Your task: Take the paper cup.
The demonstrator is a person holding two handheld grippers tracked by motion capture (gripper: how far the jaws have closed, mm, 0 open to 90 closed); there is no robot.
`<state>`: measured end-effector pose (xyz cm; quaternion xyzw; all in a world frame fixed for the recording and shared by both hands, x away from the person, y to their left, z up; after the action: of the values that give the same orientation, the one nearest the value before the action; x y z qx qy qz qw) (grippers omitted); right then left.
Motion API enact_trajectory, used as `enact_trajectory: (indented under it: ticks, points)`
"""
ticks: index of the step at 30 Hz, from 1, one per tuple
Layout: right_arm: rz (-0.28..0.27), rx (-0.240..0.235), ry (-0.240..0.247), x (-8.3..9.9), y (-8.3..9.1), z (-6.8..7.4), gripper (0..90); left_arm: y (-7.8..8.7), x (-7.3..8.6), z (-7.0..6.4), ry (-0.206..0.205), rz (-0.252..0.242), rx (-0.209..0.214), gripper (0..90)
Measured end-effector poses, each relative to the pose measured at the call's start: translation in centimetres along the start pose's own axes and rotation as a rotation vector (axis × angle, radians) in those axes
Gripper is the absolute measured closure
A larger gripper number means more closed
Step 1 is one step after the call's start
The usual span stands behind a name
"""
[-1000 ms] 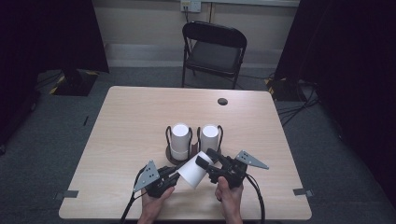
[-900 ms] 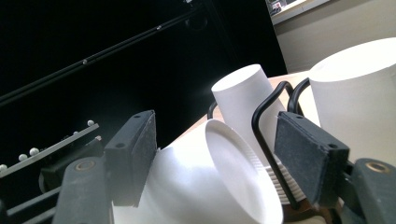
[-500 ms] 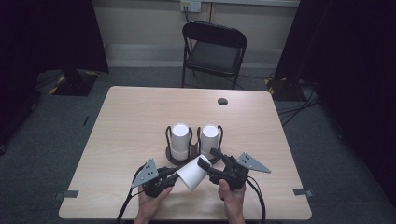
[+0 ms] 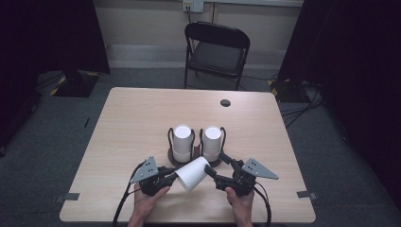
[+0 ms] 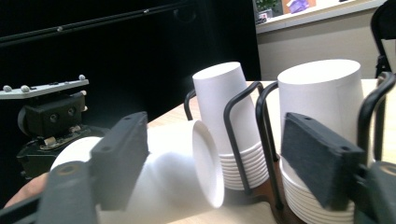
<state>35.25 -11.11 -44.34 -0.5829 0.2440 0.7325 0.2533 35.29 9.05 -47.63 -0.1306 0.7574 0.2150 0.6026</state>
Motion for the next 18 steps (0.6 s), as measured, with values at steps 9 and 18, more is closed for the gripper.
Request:
enact_trajectory:
  ticks: [9,18]
  points:
    - [0.052,0.01,0.072,0.9,0.5,0.4,15.0,0.0,-0.4,0.3,-0.03,0.099,0.002,86.8]
    - [0.11,0.01,0.163,1.4,1.0,1.1,13.4,-0.4,-0.8,0.5,-0.028,0.183,-0.002,86.8]
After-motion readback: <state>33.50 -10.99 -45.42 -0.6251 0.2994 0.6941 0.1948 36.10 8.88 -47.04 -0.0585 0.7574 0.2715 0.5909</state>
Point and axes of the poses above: each handheld gripper's, and its own axes: y roughly backward along the jaws, x roughly out of its underside, z roughly to its left, the point moved 6 cm from there along -y, roughly forward along the jaws, and after that the axes turned 5 degrees about y, right-handed, at the moved point
